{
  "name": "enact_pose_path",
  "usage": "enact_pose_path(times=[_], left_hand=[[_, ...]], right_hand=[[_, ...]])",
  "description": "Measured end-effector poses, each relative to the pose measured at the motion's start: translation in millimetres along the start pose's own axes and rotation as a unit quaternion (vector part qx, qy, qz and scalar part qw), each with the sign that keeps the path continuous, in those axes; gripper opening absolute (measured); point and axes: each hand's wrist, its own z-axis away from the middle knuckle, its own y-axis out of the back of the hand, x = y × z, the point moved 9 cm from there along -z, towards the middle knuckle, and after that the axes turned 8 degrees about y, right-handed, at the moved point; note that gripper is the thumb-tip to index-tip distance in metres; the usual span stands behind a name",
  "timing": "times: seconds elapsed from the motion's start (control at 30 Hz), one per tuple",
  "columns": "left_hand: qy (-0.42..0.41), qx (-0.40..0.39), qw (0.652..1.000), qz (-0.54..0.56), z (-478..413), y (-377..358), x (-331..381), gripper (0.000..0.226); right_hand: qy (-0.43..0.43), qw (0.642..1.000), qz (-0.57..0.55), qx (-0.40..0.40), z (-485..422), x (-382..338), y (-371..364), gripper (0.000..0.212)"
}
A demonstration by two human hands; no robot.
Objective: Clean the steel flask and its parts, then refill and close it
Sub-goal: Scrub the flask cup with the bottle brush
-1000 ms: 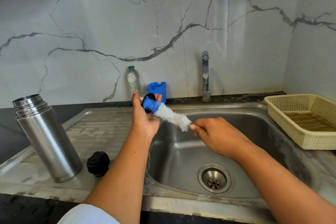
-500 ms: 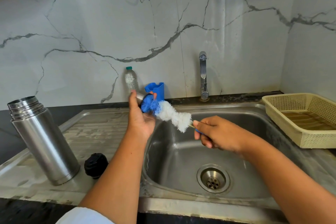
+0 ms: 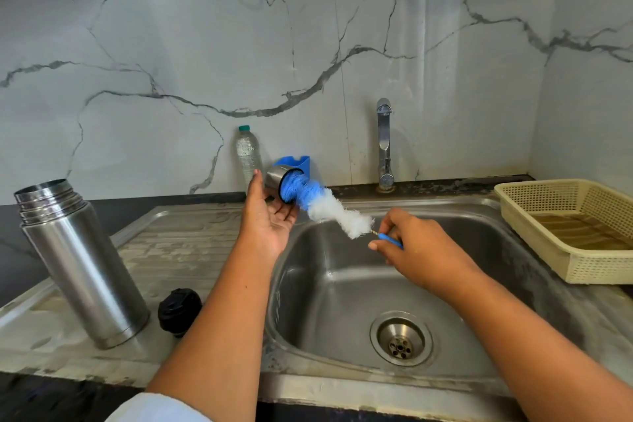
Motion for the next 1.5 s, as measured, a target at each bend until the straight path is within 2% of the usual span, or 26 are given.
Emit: enact_pose_path(times=[0.13, 0.27, 0.37, 0.47, 0.6, 0.73, 0.87, 0.97, 1.1, 1.23, 1.37, 1.5], left_hand=[[0.010, -0.043, 0.999, 0.004, -2.7, -5.7, -1.4, 0.077], [0.005, -0.049, 0.999, 0.008, -0.1, -9.8, -3.9, 0.068], [-0.002, -0.035, 0.999, 0.023, -0.5, -7.0, -2.2, 0.058], [-0.031, -0.013, 0.998, 0.046, -0.2, -1.1, 7.8, 0.060], [-0.037, -0.019, 0.999, 0.000, 6.0, -7.8, 1.5, 0.046], [-0.069, 0.003, 0.998, 0.014, 4.6, 0.7, 14.1, 0.057], [-0.066, -0.017, 0.997, -0.026, 7.7, -8.7, 9.9, 0.041], [-0.072, -0.010, 0.997, 0.008, 6.1, -4.1, 14.5, 0.052], [-0.066, -0.031, 0.997, -0.018, 9.1, -11.6, 11.8, 0.046], [-0.058, -0.045, 0.997, 0.001, 9.9, -11.3, 16.4, 0.043], [-0.047, -0.052, 0.997, -0.017, 11.6, -13.8, 6.9, 0.048], [-0.032, 0.005, 0.997, -0.065, 12.6, -7.7, 3.1, 0.040]], right_hand=[[-0.001, 0.993, 0.110, 0.030, 3.6, -5.7, 7.1, 0.021], [0.023, 0.989, 0.126, 0.075, 3.7, -15.1, 17.2, 0.016], [0.043, 0.991, 0.115, 0.053, 4.1, -17.9, 16.8, 0.018], [0.062, 0.990, 0.123, 0.027, 5.6, -22.2, 13.8, 0.025], [0.046, 0.996, 0.083, -0.004, 5.8, -24.4, 5.2, 0.033], [0.041, 0.999, 0.006, -0.021, 7.0, -19.5, 5.6, 0.036], [0.031, 0.999, -0.033, -0.022, 5.5, -19.7, 1.5, 0.036], [0.010, 0.996, -0.088, -0.022, 5.0, -14.5, 2.3, 0.037], [-0.005, 0.994, -0.110, -0.025, 6.0, -12.3, 1.4, 0.038], [0.009, 0.992, -0.128, -0.019, 5.1, -17.5, 0.0, 0.037], [-0.004, 0.996, -0.086, 0.004, 3.5, -10.6, 3.5, 0.036], [-0.013, 0.998, 0.007, 0.054, 5.1, -6.9, 12.7, 0.029]])
